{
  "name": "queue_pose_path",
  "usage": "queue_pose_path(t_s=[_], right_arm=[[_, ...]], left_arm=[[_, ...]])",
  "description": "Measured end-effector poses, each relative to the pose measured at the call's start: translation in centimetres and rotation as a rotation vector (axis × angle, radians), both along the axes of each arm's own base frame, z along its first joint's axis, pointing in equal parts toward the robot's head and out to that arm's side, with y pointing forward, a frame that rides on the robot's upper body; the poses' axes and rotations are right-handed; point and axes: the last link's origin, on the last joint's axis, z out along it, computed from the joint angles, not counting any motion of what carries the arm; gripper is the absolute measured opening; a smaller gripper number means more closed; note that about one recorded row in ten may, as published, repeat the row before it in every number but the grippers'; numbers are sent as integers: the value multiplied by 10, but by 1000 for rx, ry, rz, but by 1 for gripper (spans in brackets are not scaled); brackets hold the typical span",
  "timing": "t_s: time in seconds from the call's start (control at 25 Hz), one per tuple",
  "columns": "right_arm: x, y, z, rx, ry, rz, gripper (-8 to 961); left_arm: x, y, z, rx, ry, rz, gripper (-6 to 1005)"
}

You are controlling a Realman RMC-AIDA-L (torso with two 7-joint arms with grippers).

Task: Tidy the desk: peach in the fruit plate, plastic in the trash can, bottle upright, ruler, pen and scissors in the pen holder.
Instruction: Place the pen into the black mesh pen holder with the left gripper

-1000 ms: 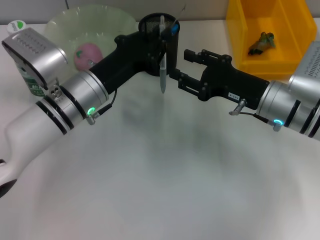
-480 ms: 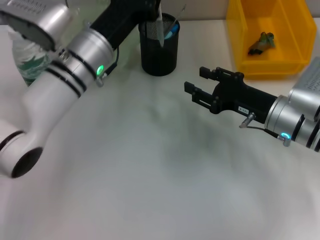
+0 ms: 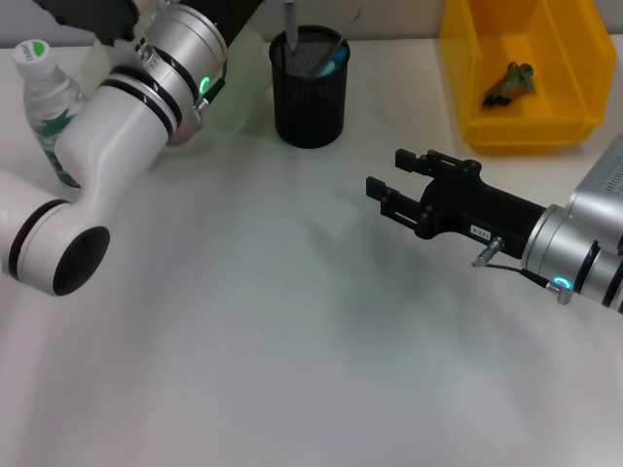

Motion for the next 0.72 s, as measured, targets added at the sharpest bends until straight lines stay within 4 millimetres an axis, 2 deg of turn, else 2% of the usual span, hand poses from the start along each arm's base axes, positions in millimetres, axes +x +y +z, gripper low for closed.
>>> queue_pose_path(t_s=[0.36,0.68,0.72], right_arm=[[2,-2,0,-3,-2,-2,585],[2,-2,0,-3,-2,0,585],[2,-3,0,-3,-1,0,585]], left_arm=[[-2,1,-8,-17,84,7,179],[-2,-2,-12,-36,85,11,201],[-2,-2,-12,-36,84,12,249]])
